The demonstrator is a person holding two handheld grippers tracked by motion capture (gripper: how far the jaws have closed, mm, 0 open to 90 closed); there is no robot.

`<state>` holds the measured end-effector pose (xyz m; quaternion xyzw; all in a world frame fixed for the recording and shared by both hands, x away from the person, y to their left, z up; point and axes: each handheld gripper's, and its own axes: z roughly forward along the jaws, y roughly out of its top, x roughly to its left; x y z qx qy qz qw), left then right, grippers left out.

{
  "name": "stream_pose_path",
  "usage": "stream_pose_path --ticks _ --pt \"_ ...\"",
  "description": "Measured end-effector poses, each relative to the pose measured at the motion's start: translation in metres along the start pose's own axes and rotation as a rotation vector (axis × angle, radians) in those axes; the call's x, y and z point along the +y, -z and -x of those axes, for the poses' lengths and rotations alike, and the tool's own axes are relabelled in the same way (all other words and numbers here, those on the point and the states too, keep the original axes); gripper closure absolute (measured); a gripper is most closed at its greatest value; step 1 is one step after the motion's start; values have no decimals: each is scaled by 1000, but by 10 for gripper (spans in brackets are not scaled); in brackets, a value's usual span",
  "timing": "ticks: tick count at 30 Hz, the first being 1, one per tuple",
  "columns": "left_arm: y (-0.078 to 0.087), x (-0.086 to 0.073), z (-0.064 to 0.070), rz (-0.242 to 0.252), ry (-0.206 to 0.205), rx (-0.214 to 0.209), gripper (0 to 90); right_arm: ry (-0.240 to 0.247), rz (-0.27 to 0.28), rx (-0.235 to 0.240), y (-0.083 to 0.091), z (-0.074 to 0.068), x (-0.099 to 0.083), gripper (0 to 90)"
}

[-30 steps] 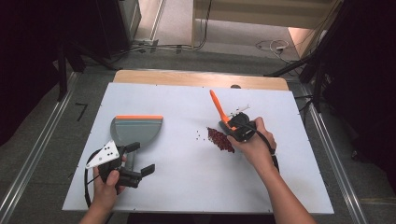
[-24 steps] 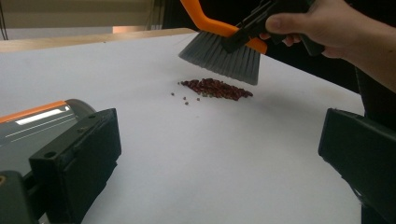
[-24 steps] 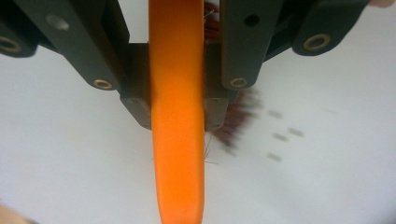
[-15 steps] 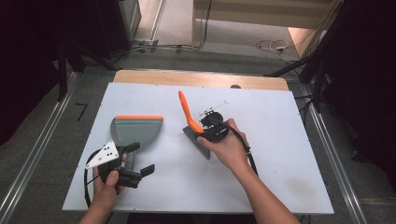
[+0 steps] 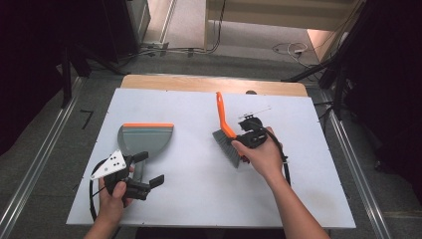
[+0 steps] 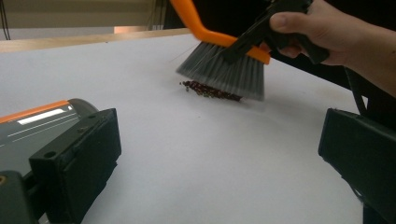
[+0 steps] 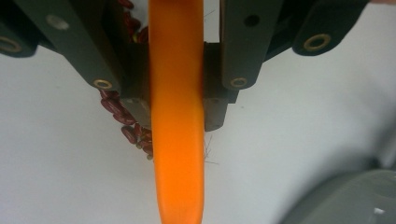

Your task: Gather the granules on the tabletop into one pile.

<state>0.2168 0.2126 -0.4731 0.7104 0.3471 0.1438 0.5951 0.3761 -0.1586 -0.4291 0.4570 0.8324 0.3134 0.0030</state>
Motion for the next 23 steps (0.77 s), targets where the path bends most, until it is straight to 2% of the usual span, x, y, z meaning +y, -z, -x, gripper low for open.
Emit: stream_pose_path --ticks 3,6,8,11,15,19,23 --pt "0 0 0 -2 0 3 3 7 52 16 20 10 -12 685" --pt "0 0 0 0 1 6 3 11 108 59 44 28 -35 685" --pt "0 0 0 0 0 6 3 21 132 57 56 38 -53 685" --pt "-1 0 1 -1 -2 9 3 8 161 57 70 54 -78 685" --pt "0 1 0 2 0 16 3 4 171 76 84 70 -104 685" --pt "2 1 -1 8 -2 19 3 -32 181 55 95 81 -122 685" --pt "3 1 -2 6 -3 17 3 -64 176 56 98 93 -135 685"
